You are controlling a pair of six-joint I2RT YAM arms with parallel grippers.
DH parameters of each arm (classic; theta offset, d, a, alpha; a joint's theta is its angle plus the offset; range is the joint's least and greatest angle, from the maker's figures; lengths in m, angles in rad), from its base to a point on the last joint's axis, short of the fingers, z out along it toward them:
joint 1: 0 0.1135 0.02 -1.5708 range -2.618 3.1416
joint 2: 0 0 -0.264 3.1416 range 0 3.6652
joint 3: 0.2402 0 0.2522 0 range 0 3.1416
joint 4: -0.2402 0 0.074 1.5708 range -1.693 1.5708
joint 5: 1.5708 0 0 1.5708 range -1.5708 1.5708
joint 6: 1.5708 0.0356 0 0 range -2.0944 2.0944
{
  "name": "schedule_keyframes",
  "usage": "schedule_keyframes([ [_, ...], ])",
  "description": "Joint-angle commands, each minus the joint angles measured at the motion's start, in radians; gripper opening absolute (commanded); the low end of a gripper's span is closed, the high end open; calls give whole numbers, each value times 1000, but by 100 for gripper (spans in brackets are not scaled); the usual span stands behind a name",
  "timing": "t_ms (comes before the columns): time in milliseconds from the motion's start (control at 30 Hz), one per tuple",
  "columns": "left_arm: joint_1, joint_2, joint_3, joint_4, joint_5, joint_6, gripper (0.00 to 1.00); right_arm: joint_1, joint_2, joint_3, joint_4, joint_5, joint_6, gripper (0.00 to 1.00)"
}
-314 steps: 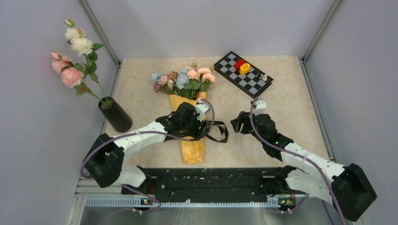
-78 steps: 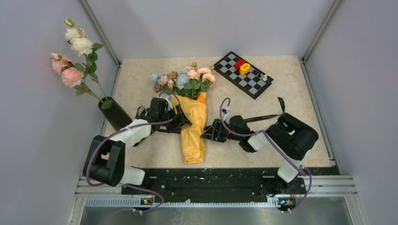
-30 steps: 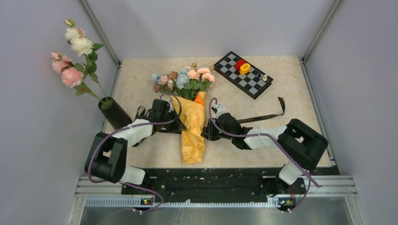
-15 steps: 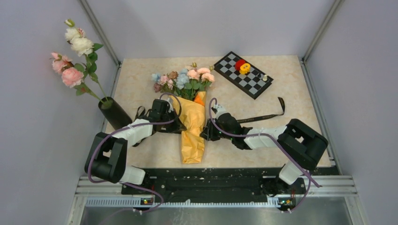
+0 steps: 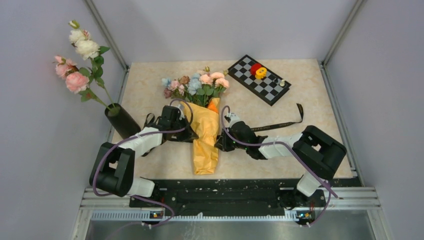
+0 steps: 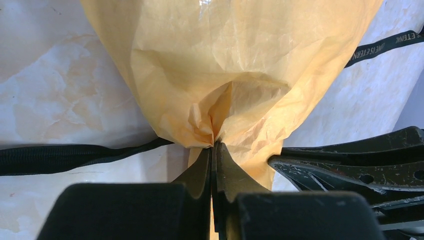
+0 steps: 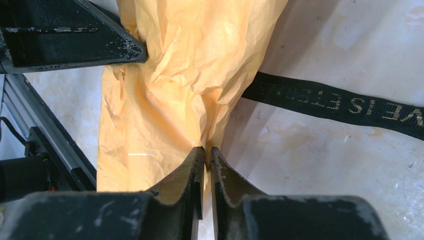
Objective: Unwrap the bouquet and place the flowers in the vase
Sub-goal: Unfold the wrapping paper at the center of the board.
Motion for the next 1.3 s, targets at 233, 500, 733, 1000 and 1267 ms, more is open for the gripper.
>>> schedule_keyframes([
  [233, -1, -47, 39, -17, -27, 19, 0, 15, -95, 117, -138, 73, -116, 0],
  [500, -1, -78, 70, -50, -65, 40, 0, 78, -63, 249, -275, 170, -232, 0],
  [733, -1, -68, 77, -72, -91, 44, 0, 151, -43, 367, -409, 320, -277, 0],
  [1000, -1, -65, 77, -62, -88, 35, 0, 163, -15, 410, -444, 383, -309, 0],
  [1267, -1, -36, 48, -30, -73, 27, 0, 162, -39, 359, -452, 367, -260, 30],
])
